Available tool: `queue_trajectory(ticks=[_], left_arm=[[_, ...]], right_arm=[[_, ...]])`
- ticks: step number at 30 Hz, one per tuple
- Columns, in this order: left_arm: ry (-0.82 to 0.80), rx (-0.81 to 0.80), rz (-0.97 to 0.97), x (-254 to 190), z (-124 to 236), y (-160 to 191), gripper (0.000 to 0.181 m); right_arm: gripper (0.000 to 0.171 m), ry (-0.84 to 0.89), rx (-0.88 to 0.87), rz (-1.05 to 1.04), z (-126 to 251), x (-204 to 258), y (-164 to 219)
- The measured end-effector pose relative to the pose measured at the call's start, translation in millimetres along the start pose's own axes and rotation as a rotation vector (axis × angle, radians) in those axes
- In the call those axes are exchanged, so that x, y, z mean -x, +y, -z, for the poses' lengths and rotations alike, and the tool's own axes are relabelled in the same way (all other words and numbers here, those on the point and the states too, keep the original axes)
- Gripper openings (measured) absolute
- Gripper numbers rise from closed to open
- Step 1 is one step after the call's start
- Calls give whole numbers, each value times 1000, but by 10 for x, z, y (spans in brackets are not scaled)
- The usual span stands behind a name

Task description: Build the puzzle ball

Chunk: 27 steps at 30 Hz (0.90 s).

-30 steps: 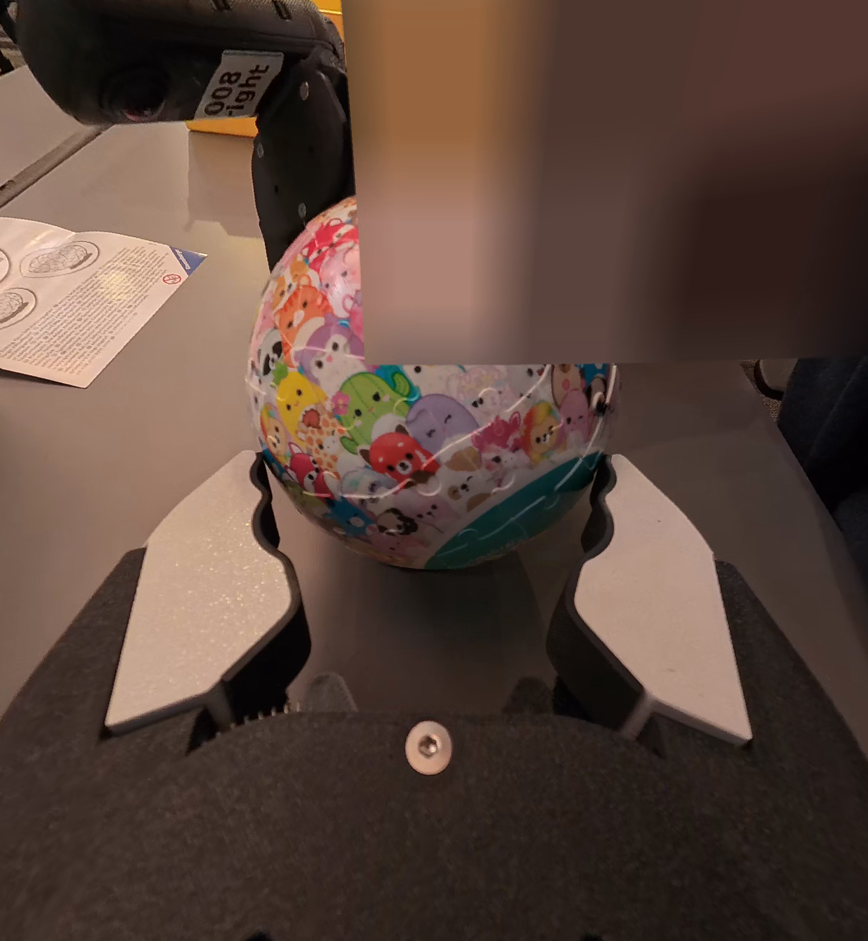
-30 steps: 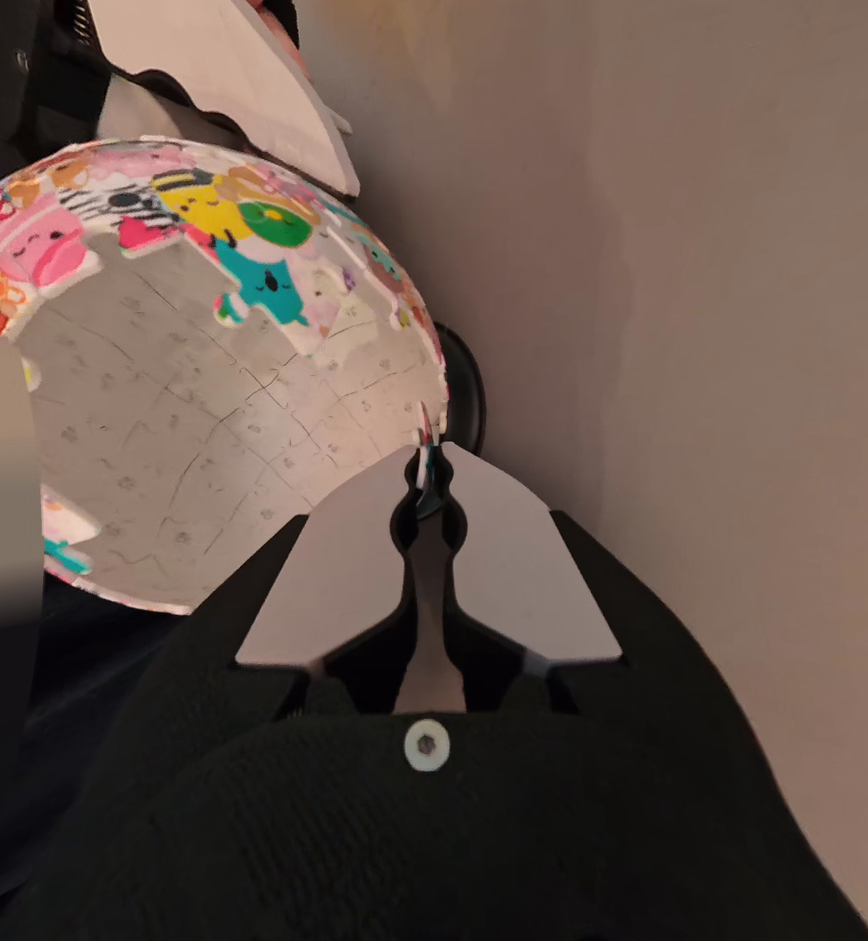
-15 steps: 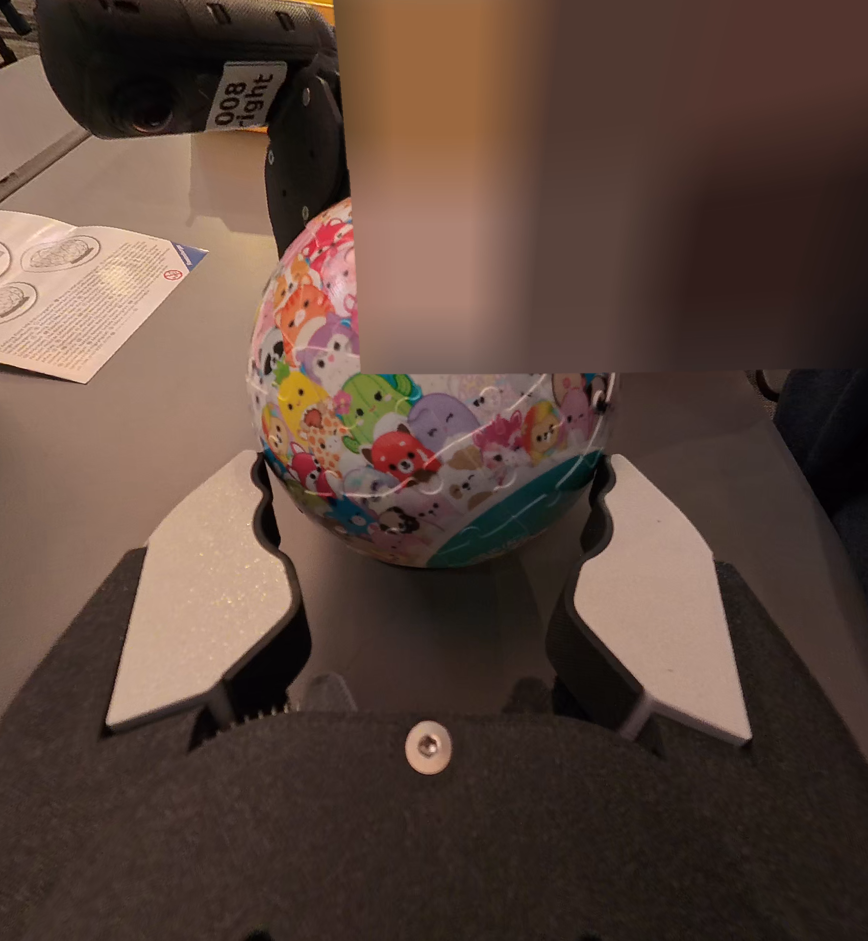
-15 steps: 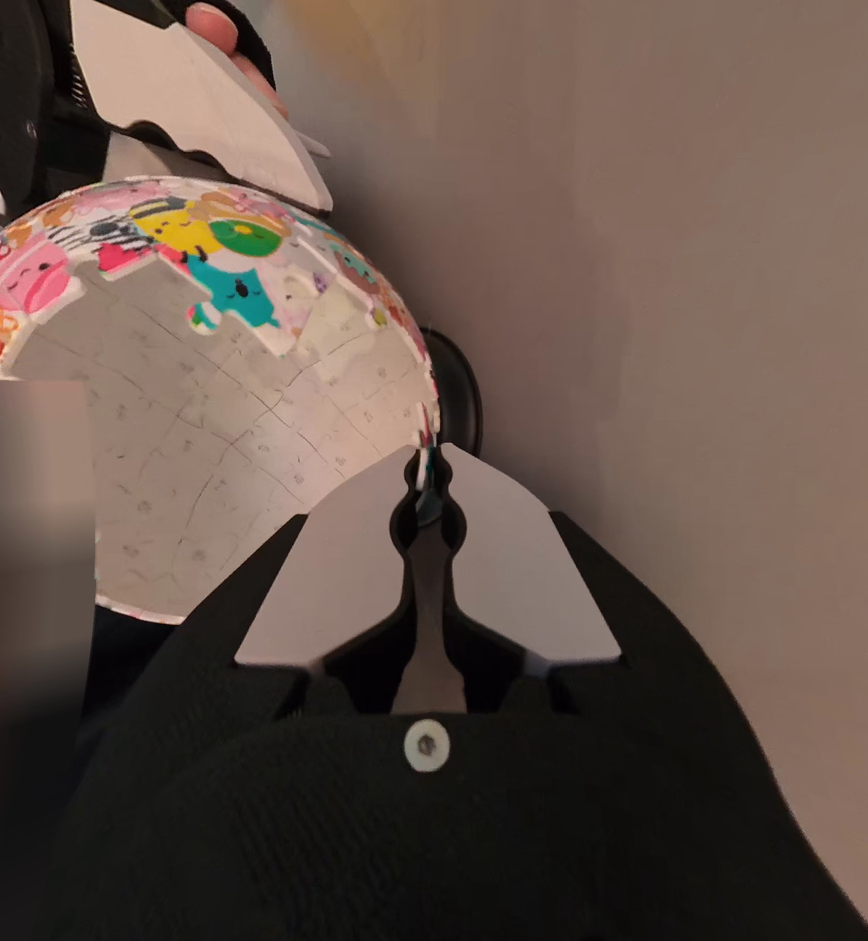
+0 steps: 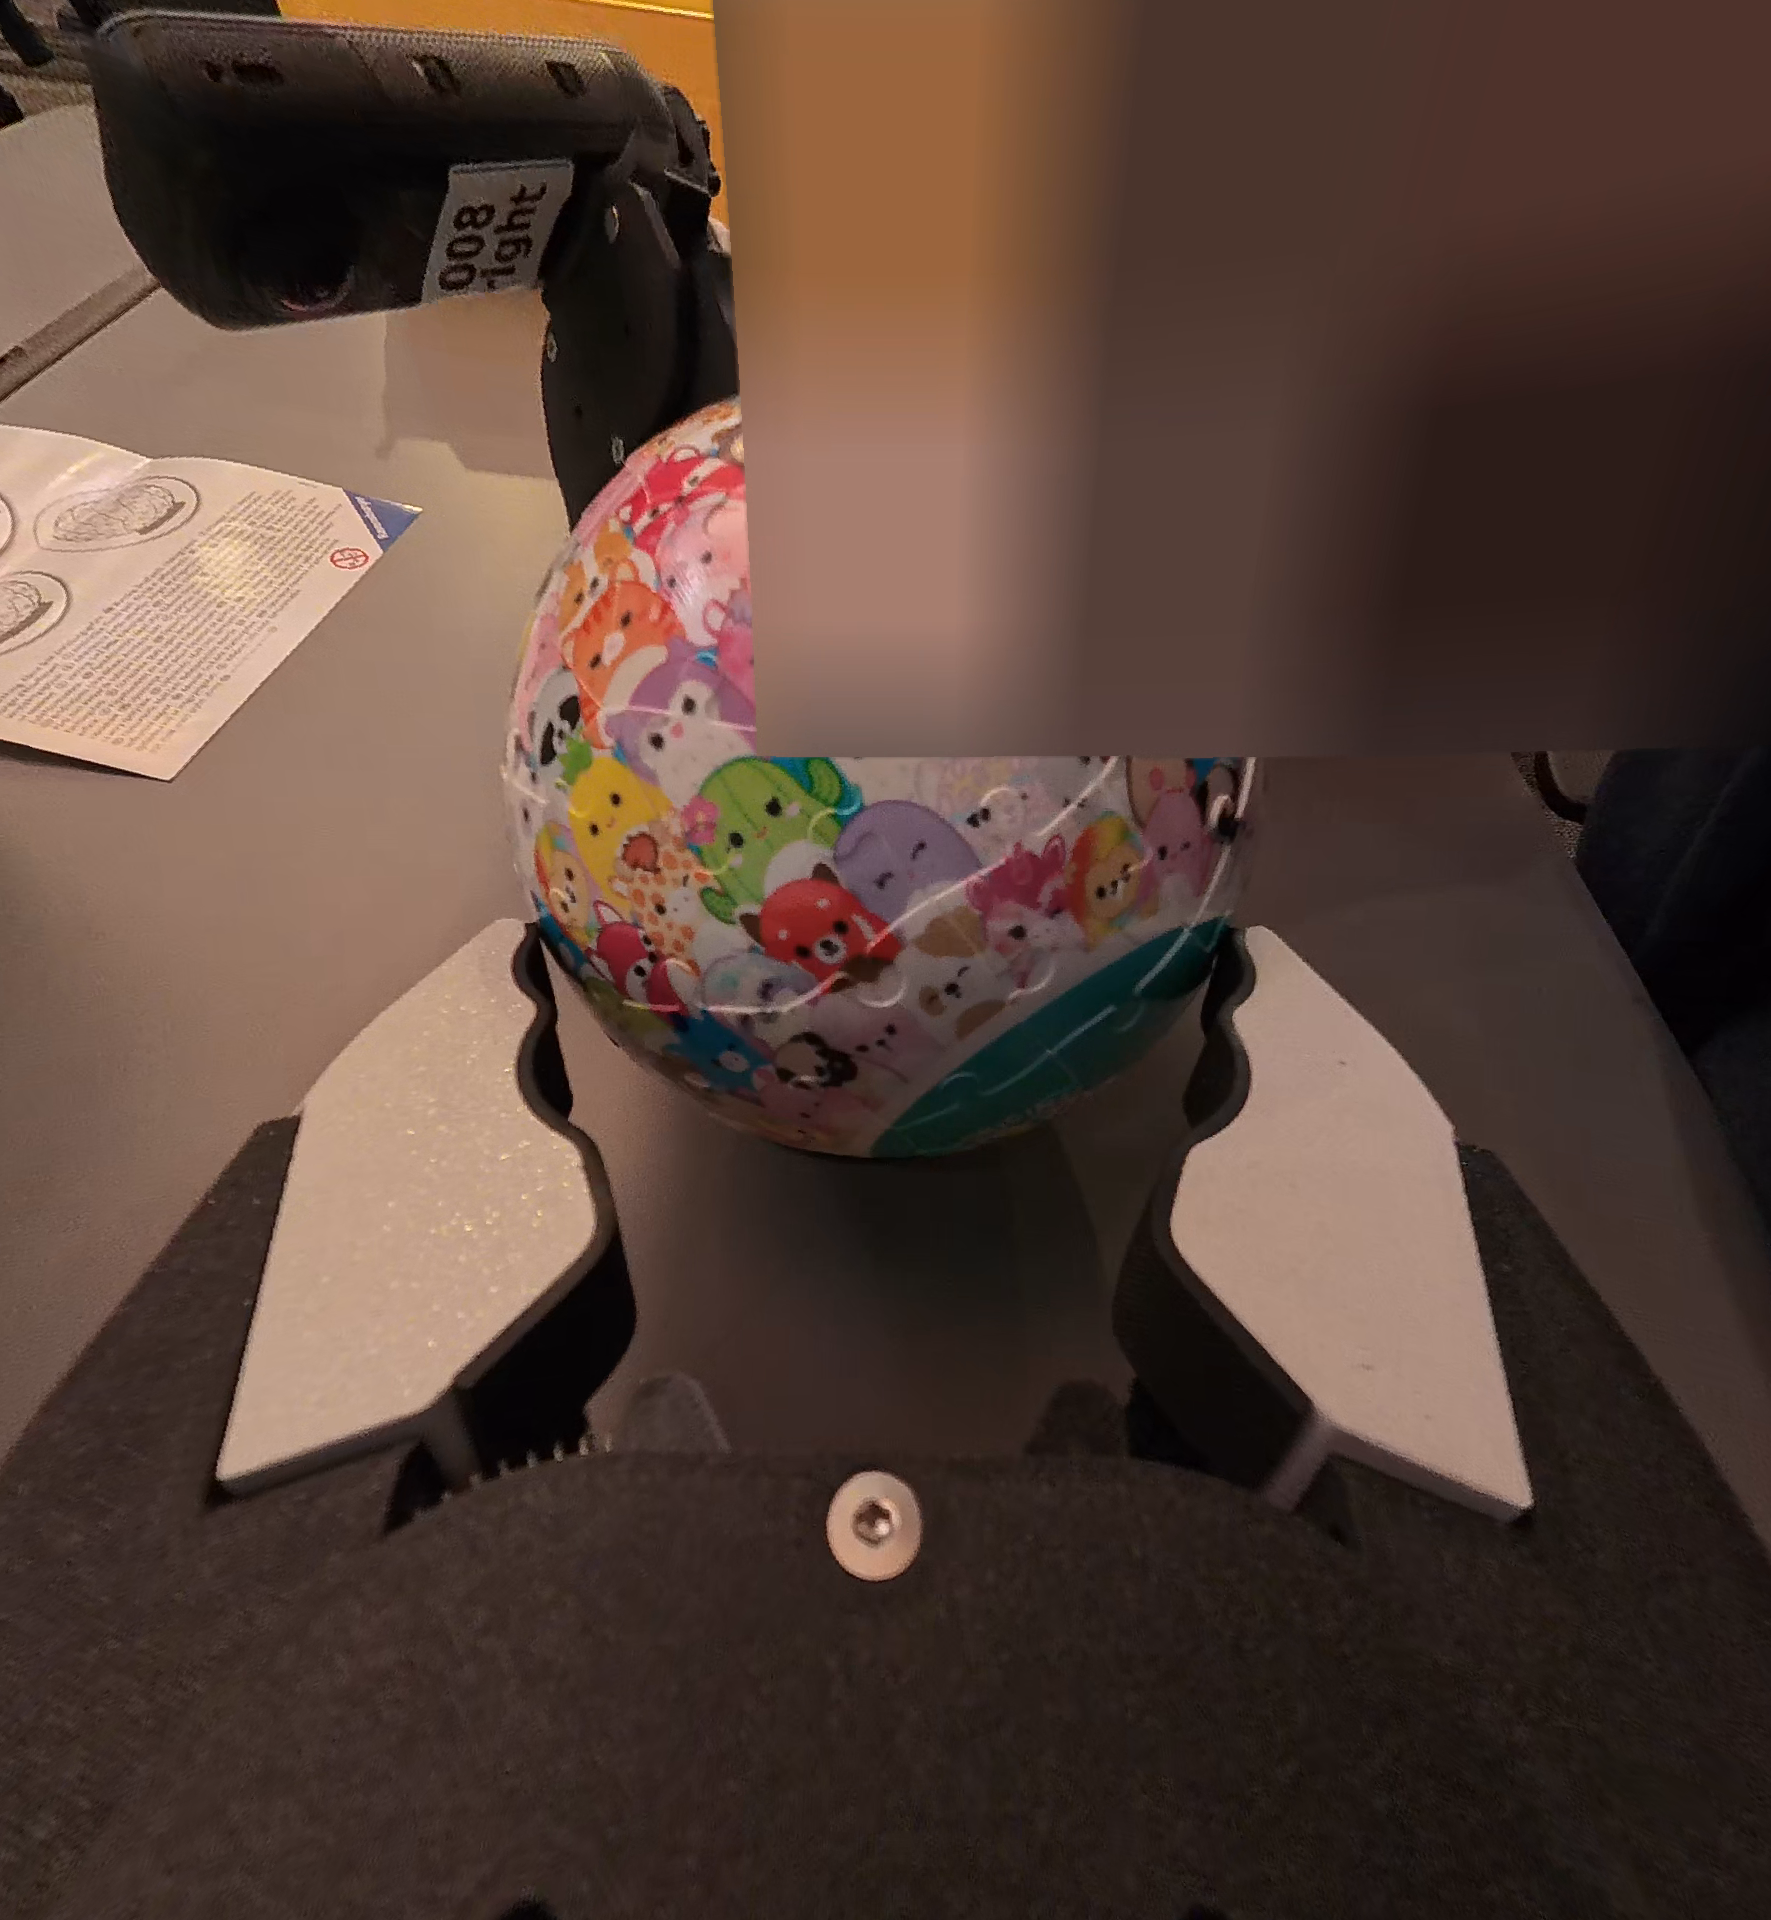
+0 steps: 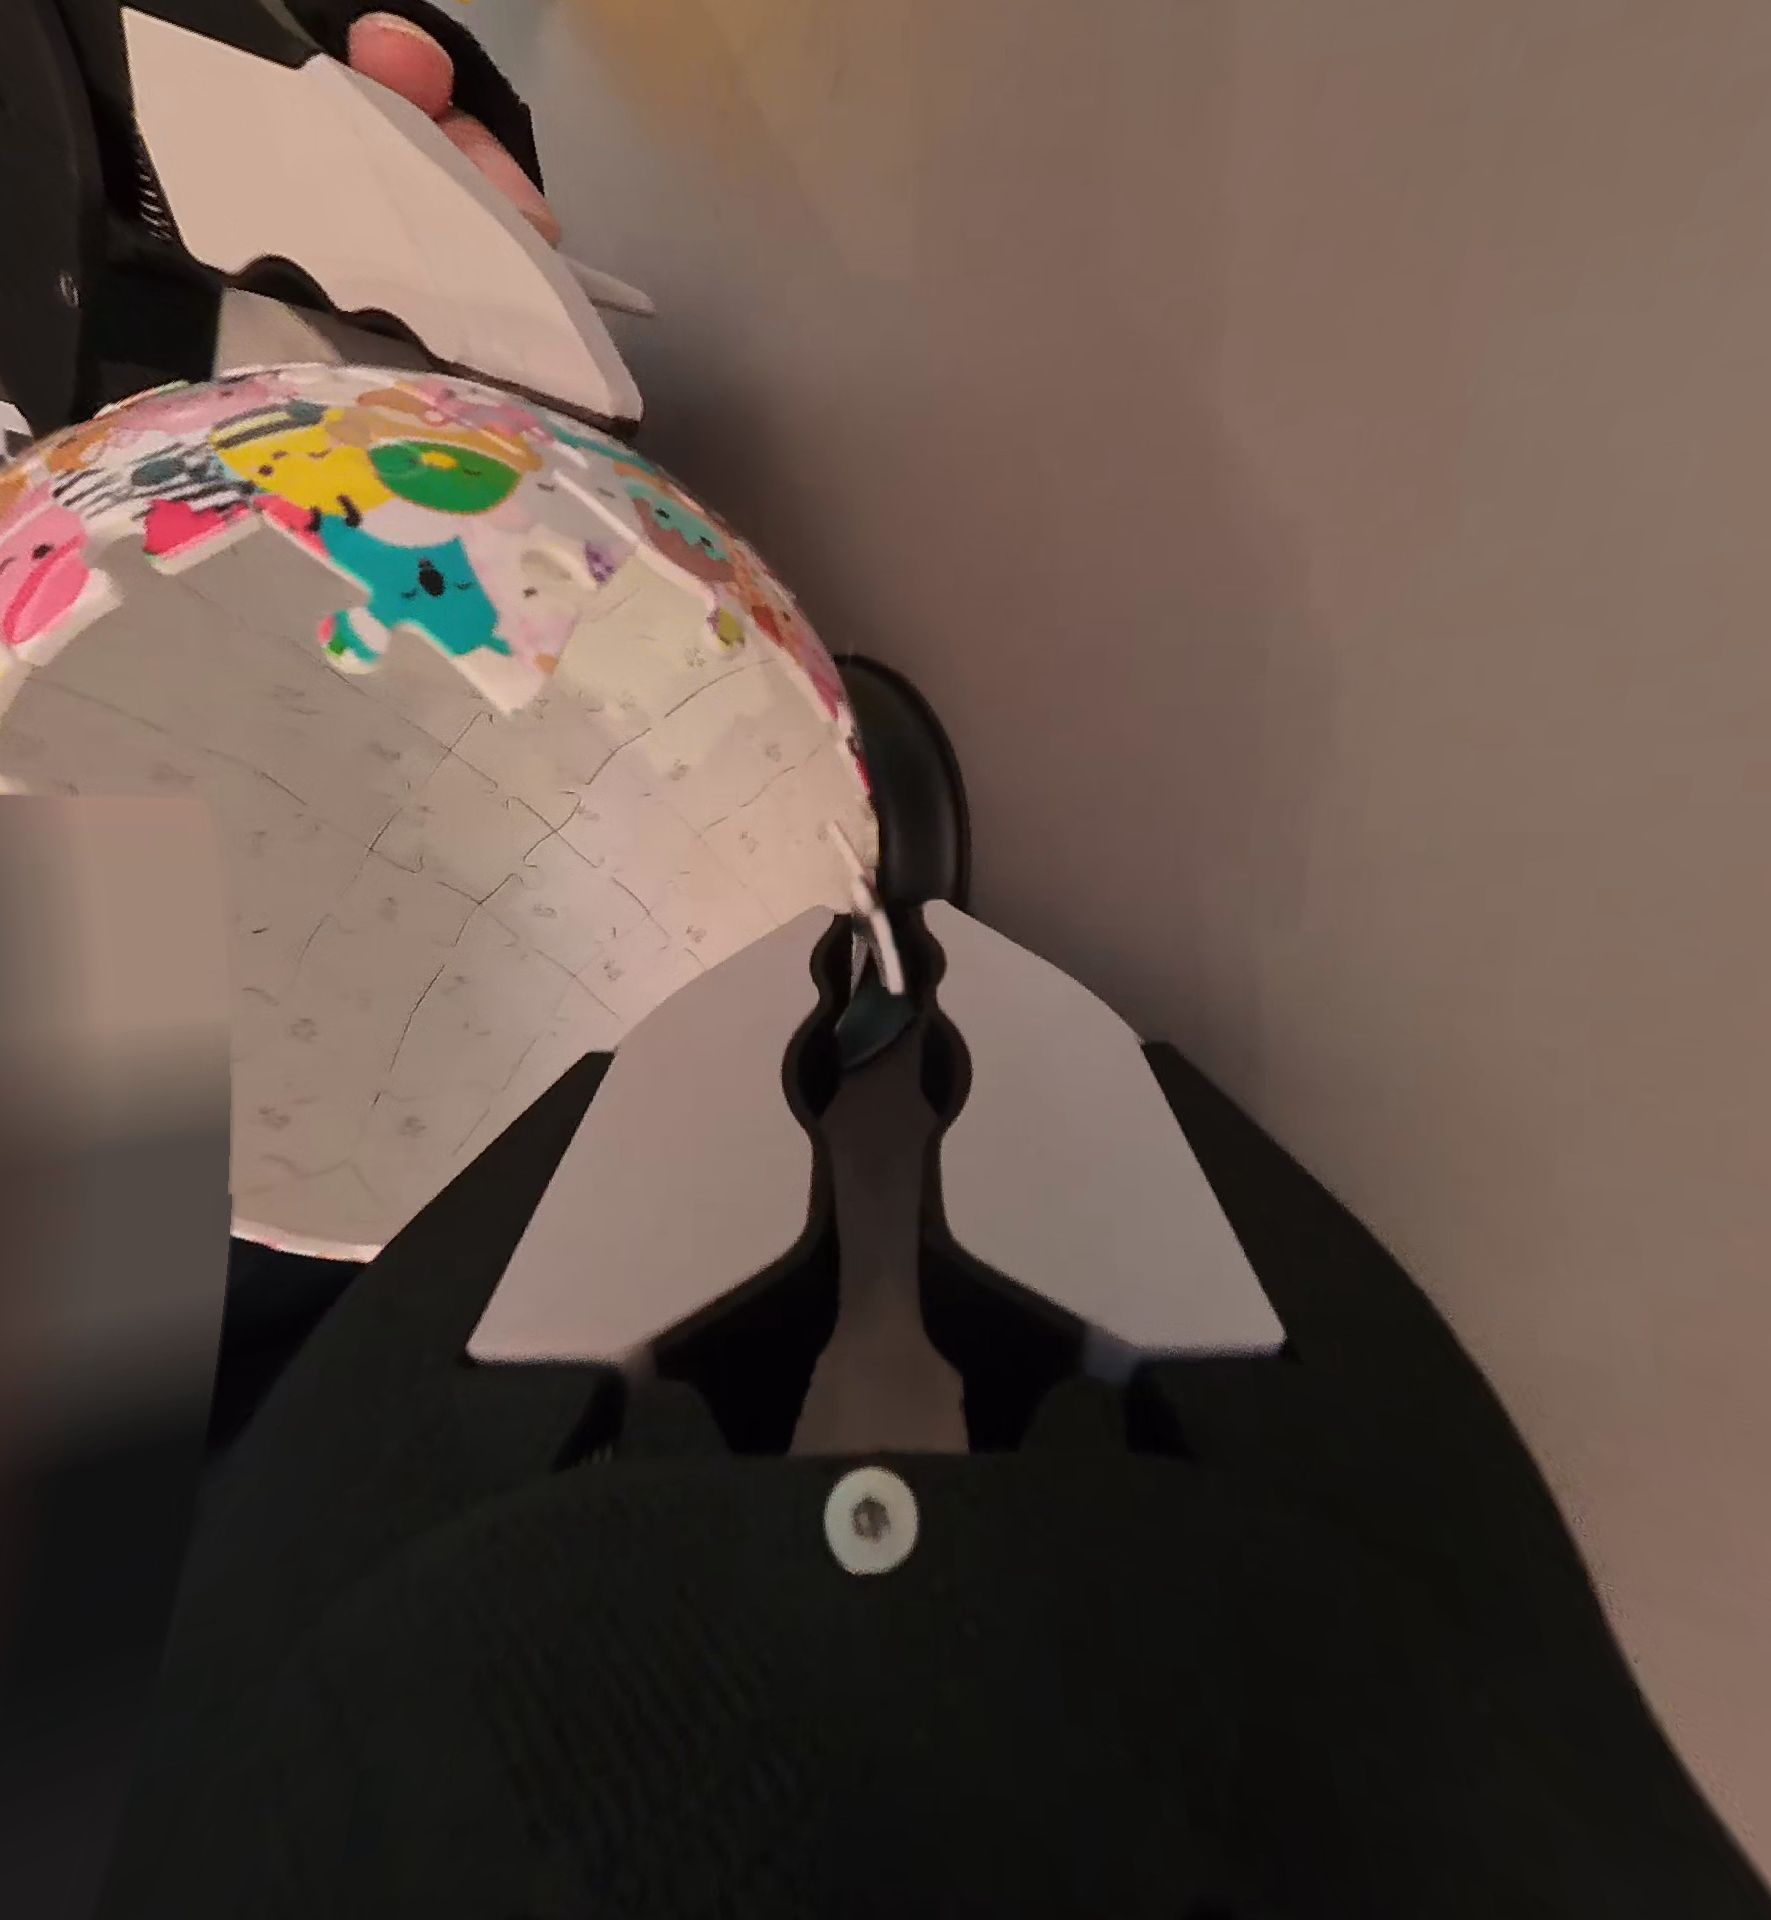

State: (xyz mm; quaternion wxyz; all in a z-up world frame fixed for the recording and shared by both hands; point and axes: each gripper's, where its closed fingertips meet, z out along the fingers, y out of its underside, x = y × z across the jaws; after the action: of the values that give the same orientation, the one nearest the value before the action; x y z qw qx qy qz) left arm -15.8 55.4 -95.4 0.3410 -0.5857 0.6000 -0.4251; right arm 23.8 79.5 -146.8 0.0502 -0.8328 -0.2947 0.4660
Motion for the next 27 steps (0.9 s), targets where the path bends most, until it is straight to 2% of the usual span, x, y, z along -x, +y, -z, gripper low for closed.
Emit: queue_trajectory(ticks=[27], left_arm=[[27, -14, -16, -8, 7, -51, 117]], right_arm=[[13, -14, 10, -18, 0, 31, 22]])
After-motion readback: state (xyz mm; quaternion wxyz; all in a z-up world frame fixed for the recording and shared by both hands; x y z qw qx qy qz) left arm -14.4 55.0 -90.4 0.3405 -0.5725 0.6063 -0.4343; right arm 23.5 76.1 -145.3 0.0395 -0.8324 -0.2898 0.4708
